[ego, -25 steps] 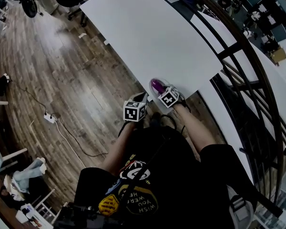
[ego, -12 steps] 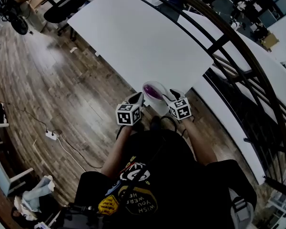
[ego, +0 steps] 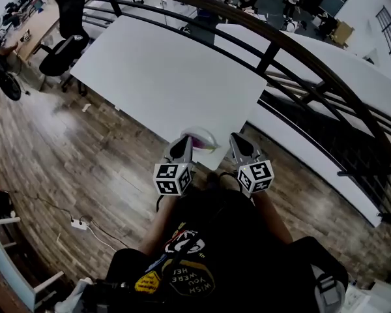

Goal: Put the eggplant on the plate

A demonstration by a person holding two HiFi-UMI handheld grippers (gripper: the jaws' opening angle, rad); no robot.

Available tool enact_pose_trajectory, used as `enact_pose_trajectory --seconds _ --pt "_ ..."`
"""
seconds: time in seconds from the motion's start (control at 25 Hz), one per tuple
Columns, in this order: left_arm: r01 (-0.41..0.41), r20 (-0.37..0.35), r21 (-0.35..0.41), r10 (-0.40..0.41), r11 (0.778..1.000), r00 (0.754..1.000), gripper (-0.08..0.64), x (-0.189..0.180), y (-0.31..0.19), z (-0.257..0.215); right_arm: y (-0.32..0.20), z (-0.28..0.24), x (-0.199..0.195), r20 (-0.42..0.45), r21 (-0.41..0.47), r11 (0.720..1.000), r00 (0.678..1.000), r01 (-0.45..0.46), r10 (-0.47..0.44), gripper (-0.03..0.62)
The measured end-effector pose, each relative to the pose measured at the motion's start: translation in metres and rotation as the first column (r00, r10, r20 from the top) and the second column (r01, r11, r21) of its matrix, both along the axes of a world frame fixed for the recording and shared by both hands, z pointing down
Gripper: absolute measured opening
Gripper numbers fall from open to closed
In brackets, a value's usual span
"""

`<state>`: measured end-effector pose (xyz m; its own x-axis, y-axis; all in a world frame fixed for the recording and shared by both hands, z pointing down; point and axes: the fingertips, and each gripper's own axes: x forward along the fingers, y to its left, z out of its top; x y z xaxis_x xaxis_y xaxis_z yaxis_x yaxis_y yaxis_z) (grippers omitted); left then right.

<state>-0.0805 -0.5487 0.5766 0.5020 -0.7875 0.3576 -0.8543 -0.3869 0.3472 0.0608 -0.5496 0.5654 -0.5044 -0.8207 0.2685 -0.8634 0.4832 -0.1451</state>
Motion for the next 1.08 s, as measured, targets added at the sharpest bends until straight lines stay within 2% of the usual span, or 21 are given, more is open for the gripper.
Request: enact_pose_trajectory --seconds 0.2,0.4,1.08 --pt "-0.033 -0.009 0.028 0.034 0.999 0.999 0.005 0.014 0.0 -0.016 0.007 -0.005 0.012 -0.005 -0.006 0.999 1.0 -0.031 0.031 0.003" --pt "-0.052 -0.004 0.023 0.053 0.998 0.999 0.005 0.016 0.007 -0.015 0.009 -0.004 0.01 0.004 -0.013 0.999 0.999 -0.032 0.032 0.003" --pt "-0.014 -0.01 0.017 0.014 1.0 1.0 0.005 -0.002 0.015 -0.01 0.01 0.001 -0.016 0.004 -0.035 0.998 0.999 0.047 -0.047 0.003"
